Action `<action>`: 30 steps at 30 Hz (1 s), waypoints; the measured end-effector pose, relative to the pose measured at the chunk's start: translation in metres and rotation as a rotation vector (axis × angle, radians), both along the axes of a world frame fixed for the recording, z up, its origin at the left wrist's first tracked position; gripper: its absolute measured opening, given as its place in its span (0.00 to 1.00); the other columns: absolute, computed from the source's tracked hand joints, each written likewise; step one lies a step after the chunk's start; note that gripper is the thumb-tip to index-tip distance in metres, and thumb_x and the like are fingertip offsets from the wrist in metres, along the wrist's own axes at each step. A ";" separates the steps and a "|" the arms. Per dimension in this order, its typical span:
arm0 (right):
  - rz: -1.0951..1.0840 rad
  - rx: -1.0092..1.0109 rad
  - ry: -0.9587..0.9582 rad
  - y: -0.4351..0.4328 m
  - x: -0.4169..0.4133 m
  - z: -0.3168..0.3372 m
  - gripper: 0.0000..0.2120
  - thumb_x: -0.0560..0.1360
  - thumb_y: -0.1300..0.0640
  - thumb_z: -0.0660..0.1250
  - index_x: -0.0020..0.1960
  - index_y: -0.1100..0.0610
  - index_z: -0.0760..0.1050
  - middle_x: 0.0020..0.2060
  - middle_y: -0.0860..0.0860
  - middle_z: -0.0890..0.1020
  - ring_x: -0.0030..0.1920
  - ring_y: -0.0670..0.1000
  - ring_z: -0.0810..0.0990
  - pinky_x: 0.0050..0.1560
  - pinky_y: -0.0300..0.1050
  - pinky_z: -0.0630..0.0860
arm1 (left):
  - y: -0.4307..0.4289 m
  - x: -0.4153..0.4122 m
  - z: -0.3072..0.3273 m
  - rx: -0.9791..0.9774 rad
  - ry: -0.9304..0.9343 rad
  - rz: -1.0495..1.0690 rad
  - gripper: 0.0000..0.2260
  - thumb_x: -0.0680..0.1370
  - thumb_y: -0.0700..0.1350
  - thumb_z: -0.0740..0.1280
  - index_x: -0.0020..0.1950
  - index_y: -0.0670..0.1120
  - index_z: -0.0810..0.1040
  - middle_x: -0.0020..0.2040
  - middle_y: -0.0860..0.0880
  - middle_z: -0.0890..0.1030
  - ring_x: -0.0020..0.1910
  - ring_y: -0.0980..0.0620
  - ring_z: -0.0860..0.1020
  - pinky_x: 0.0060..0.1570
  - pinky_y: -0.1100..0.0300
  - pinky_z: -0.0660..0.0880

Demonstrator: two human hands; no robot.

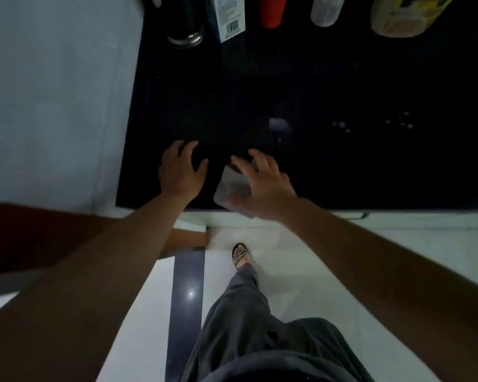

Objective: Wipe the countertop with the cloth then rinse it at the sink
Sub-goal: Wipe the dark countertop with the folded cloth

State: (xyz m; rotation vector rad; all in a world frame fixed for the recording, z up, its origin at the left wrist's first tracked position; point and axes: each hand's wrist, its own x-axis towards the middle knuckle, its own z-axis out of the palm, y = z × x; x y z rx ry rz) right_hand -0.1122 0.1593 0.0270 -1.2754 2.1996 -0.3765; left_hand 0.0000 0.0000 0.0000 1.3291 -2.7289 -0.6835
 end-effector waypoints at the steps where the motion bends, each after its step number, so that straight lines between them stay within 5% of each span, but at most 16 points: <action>1: 0.012 0.013 0.048 -0.003 0.004 -0.003 0.40 0.67 0.33 0.64 0.73 0.42 0.52 0.74 0.52 0.52 0.72 0.57 0.51 0.65 0.60 0.59 | -0.007 -0.006 -0.004 -0.011 -0.025 -0.002 0.23 0.78 0.53 0.61 0.71 0.48 0.66 0.73 0.41 0.63 0.72 0.40 0.61 0.69 0.44 0.61; 8: 0.009 -0.108 0.142 -0.011 -0.008 -0.019 0.33 0.70 0.35 0.61 0.70 0.49 0.63 0.65 0.55 0.67 0.63 0.58 0.66 0.59 0.55 0.68 | -0.034 -0.011 -0.017 -0.152 -0.046 -0.171 0.22 0.80 0.53 0.57 0.73 0.53 0.63 0.75 0.42 0.61 0.73 0.40 0.59 0.69 0.43 0.57; 15: -0.108 -0.137 0.188 -0.095 -0.043 -0.017 0.31 0.73 0.39 0.60 0.73 0.41 0.53 0.72 0.52 0.57 0.68 0.58 0.58 0.61 0.58 0.64 | -0.033 -0.009 -0.023 -0.174 0.025 -0.006 0.21 0.75 0.52 0.58 0.69 0.52 0.70 0.72 0.43 0.67 0.70 0.42 0.65 0.67 0.41 0.61; 19: -0.037 -0.112 0.240 -0.108 -0.023 -0.024 0.24 0.76 0.42 0.56 0.71 0.44 0.61 0.74 0.51 0.58 0.71 0.62 0.54 0.63 0.67 0.60 | -0.033 -0.010 -0.023 -0.157 0.002 0.116 0.22 0.74 0.51 0.59 0.69 0.53 0.71 0.72 0.43 0.67 0.70 0.41 0.65 0.67 0.39 0.61; 26: 0.065 -0.095 0.427 -0.097 -0.032 -0.034 0.26 0.73 0.37 0.55 0.68 0.47 0.67 0.67 0.54 0.70 0.62 0.65 0.70 0.51 0.64 0.72 | -0.034 -0.010 -0.024 -0.141 0.051 0.132 0.22 0.75 0.52 0.56 0.68 0.53 0.72 0.72 0.44 0.68 0.69 0.42 0.66 0.66 0.40 0.61; 30: -0.097 -0.060 0.397 -0.151 -0.075 -0.037 0.26 0.75 0.39 0.54 0.70 0.46 0.63 0.71 0.53 0.63 0.63 0.64 0.63 0.57 0.62 0.67 | -0.035 -0.011 -0.023 -0.155 0.054 0.132 0.21 0.76 0.52 0.56 0.68 0.55 0.72 0.71 0.45 0.69 0.69 0.43 0.66 0.65 0.42 0.61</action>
